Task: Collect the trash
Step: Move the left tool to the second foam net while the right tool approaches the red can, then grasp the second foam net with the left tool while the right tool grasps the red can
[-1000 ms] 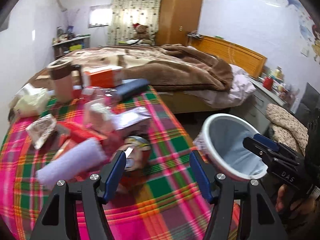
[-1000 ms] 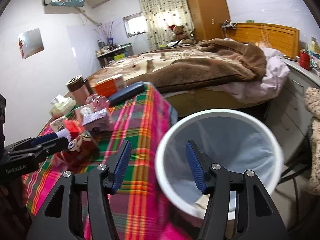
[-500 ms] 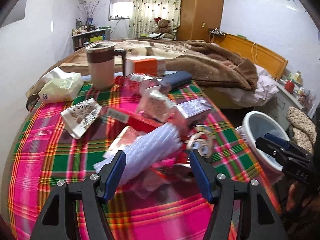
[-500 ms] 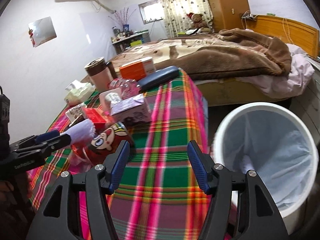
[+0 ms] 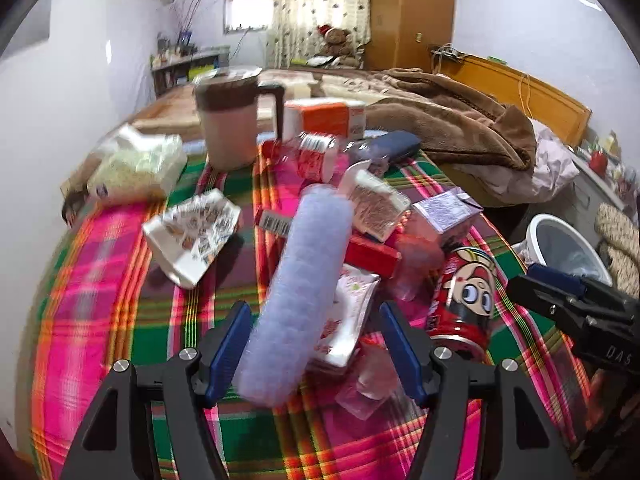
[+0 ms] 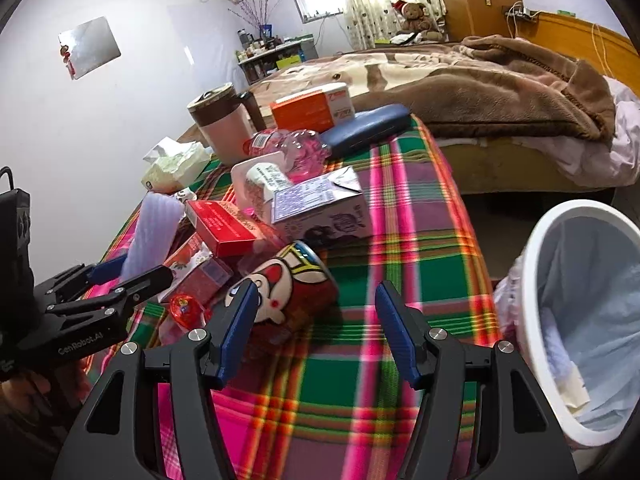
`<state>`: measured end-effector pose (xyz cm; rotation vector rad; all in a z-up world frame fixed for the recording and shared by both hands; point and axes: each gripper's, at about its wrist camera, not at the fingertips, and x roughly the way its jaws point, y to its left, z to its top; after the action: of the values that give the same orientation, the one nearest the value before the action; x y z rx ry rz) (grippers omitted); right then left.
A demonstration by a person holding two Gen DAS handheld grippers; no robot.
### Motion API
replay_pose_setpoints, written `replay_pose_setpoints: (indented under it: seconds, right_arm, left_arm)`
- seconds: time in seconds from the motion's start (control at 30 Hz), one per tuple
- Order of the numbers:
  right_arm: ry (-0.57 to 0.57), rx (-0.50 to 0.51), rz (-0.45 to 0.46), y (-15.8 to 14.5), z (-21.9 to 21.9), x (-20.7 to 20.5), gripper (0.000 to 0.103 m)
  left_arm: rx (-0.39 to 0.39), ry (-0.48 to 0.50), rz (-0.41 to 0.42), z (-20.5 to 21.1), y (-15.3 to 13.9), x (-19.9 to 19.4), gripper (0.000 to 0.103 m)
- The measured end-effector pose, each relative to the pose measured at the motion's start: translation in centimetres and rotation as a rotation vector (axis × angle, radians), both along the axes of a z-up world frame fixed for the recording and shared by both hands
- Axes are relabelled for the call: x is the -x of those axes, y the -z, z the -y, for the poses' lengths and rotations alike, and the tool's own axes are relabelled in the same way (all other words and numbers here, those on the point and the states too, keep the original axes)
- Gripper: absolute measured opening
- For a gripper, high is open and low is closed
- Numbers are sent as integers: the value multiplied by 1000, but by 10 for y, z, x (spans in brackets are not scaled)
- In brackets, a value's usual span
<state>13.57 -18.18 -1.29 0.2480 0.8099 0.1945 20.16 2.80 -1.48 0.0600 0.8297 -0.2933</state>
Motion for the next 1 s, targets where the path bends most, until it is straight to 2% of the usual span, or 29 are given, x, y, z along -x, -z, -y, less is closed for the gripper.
replay_pose_setpoints:
  seconds: [0.37,0.6,0.67,0.73,0.83,1.0]
  right_arm:
    - [-13,-25,-43,7,-22,-15,64]
    - [7,-30,-72,10,-27,-22,68]
    - [21,-26,-85,12,-28,-26,68]
    - [32,-20,-91,14,-31,-29,68]
    - [30,-1,-94,14,-36,-28,69]
    - [-10,65,-118,14,-43,-23,69]
  left_arm:
    - [92,-100,-53,-38,18,-20,66]
    - [129,-70,-52,-37,17,-25,66]
    - [130,-63,-53,-36,18,-26,63]
    - [133,-71,-64,-36,20,-27,52]
    - [143,-88,-55,-38,19,-25,45]
    - [139,-100,-58,-43,19,-24,44]
